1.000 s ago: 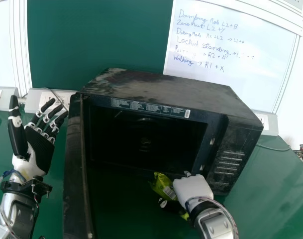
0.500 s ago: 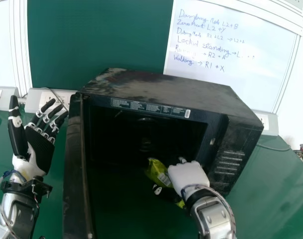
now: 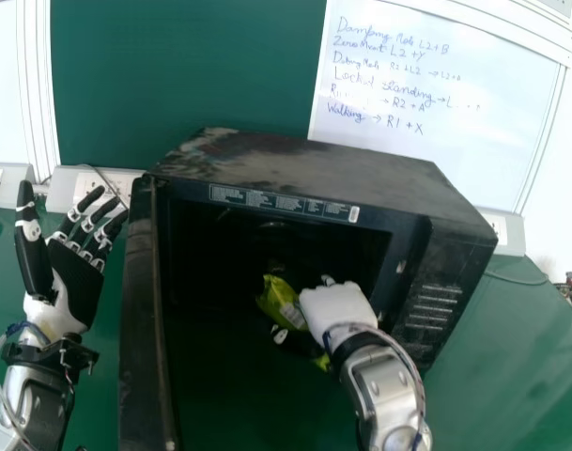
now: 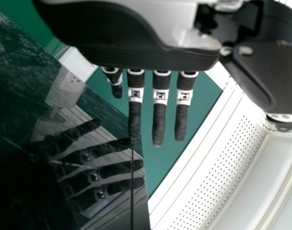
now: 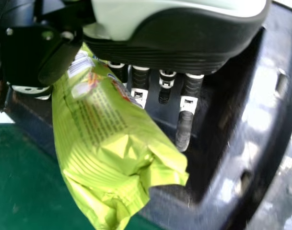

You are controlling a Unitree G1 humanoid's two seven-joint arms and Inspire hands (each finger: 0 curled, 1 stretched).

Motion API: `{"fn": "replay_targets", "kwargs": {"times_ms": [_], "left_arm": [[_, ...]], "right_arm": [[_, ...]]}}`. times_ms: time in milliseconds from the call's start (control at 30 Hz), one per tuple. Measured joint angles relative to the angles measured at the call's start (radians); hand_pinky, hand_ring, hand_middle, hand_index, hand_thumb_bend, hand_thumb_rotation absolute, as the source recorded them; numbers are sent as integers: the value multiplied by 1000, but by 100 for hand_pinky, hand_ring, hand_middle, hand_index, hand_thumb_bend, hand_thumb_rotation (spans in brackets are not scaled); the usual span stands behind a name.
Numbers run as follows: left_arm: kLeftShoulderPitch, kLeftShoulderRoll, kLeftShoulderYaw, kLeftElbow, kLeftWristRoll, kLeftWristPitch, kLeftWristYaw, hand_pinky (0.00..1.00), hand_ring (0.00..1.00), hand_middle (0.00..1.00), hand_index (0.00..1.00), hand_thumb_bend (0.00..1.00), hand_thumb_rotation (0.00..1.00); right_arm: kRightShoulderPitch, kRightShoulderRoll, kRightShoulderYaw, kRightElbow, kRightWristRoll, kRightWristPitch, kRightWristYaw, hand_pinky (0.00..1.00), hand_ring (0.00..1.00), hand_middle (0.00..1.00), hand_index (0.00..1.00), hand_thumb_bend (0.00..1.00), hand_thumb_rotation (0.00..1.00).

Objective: Put biscuit inside oven

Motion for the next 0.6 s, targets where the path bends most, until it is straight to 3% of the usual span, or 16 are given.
{"fn": "replay_targets", "kwargs": {"times_ms": [133, 267, 400, 600], "left_arm": [[3, -9, 0, -1, 0, -2, 0, 77, 71, 70, 71, 85, 35], [4, -18, -2, -4, 0, -2, 6, 77, 72, 70, 71, 86, 36], [7, -21, -4, -8, 0, -2, 6, 78, 73, 71, 73, 86, 36], [16, -24, -3, -7, 0, -9, 5, 78, 73, 71, 73, 88, 35]], "right_arm": [[-24, 5, 7, 30, 6, -1, -21, 29, 36, 44, 50, 53, 0], [-52, 11, 16, 53, 23, -4, -49, 24, 31, 47, 49, 53, 0], [-74, 13, 26, 77, 29, -5, -73, 31, 37, 43, 51, 53, 0], [-100, 32, 43, 132, 27, 16, -104, 30, 34, 47, 49, 53, 0]]}}
